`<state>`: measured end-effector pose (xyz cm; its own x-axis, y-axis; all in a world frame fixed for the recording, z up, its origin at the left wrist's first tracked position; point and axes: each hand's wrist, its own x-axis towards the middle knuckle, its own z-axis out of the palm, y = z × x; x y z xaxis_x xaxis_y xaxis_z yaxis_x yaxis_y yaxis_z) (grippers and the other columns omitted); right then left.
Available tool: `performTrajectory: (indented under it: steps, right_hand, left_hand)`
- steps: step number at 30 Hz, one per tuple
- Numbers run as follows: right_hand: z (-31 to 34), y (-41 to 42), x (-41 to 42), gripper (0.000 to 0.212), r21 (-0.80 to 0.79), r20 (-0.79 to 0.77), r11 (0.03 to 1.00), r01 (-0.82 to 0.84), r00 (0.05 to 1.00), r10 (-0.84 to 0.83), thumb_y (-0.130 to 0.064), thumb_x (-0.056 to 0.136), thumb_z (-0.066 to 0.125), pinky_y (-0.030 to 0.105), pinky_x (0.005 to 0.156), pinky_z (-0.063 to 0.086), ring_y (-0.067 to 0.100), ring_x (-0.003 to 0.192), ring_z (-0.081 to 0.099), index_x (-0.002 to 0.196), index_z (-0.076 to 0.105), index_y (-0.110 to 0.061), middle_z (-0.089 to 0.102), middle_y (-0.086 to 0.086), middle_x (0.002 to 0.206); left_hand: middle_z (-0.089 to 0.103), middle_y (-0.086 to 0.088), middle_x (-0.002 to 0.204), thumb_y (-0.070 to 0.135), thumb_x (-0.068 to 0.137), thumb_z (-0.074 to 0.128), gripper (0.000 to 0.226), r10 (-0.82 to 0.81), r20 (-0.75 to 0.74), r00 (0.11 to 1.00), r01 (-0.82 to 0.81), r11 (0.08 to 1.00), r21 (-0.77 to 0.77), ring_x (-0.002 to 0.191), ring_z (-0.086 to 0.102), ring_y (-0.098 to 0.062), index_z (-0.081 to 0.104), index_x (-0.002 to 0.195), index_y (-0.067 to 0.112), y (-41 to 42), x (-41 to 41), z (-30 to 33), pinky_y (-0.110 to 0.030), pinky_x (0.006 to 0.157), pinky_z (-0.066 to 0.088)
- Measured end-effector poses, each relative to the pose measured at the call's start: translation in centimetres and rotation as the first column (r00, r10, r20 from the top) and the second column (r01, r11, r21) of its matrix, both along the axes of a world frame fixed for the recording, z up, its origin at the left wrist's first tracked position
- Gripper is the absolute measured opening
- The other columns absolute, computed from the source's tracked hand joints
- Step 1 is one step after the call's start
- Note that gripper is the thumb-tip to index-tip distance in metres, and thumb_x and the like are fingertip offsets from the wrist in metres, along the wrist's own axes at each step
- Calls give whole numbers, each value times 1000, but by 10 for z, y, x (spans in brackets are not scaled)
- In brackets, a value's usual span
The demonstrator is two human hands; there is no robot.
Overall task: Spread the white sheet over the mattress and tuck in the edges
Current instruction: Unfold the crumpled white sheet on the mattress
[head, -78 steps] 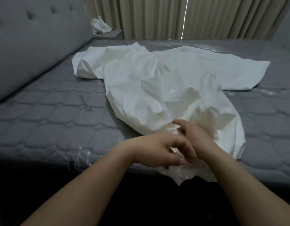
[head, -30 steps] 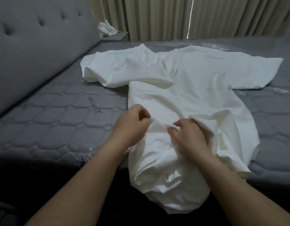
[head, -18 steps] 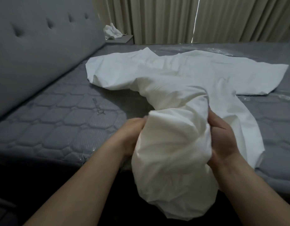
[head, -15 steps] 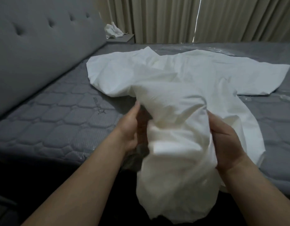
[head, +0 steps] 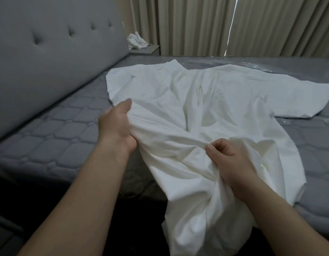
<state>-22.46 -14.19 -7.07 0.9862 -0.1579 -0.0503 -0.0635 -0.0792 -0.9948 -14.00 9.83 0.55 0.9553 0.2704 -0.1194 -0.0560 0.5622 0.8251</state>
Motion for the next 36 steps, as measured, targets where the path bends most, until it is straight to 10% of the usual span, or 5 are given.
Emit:
performTrajectory:
  steps: [5,11,22,25,36]
  right_hand:
    - [-2,33,1,5,-122,123,983,139,985,-124,-27,98,64,40,62,52,8,63,62,95,62,-29,69,-7,83]
    - [3,52,-14,48,-79,315,995,55,949,-27,-26,83,53,27,100,47,0,120,58,128,51,-44,60,-17,131]
    - [-29,44,18,26,-558,-44,829,43,996,-81,-48,87,66,40,88,54,18,94,68,101,70,-26,73,-6,97]
    - [-31,47,25,23,-473,-17,871,132,987,-159,-41,97,60,36,75,48,19,86,65,88,67,-21,71,-4,86]
    - [-4,81,40,29,745,-168,667,28,975,147,-3,107,40,27,64,62,17,74,75,98,68,0,74,9,80]
  left_hand:
    - [71,1,112,35,94,69,37,-112,663,740,-548,473,691,100,68,-14,61,125,17,-14,-62,37,-31,84,54]
    - [53,3,133,41,97,58,49,-527,-311,791,-107,-620,777,113,60,-24,43,144,39,-27,-76,-48,-33,74,43]
    - [72,14,85,33,93,71,9,-408,-237,881,382,323,866,78,70,-9,70,100,27,4,-73,-83,-36,78,59]
    - [65,9,113,65,84,65,47,-8,-375,927,370,182,911,104,66,-18,63,112,27,24,-59,-89,-39,92,54]
    - [78,8,110,42,83,78,39,-492,-377,785,596,432,677,103,74,-16,71,120,30,48,-64,-92,-44,98,57]
